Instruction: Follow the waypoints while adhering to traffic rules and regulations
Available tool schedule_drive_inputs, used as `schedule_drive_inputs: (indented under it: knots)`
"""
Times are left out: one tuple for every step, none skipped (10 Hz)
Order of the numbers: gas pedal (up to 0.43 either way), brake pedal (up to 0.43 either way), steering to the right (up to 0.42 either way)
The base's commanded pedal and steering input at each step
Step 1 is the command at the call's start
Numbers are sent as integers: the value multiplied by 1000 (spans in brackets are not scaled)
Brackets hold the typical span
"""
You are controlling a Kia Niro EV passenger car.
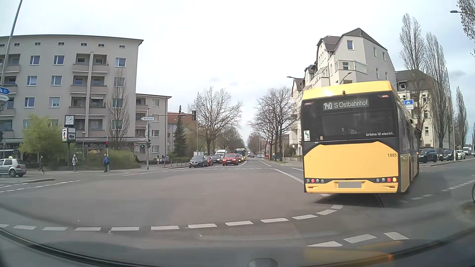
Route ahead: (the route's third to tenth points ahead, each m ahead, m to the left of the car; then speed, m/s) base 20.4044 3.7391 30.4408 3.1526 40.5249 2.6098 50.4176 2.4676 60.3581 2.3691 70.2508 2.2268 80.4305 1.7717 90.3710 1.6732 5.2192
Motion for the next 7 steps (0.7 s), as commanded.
schedule_drive_inputs:
  knots:
    - [260,0,40]
    - [268,0,43]
    - [280,0,48]
    - [280,0,49]
    - [280,0,48]
    - [280,0,48]
    - [280,0,48]
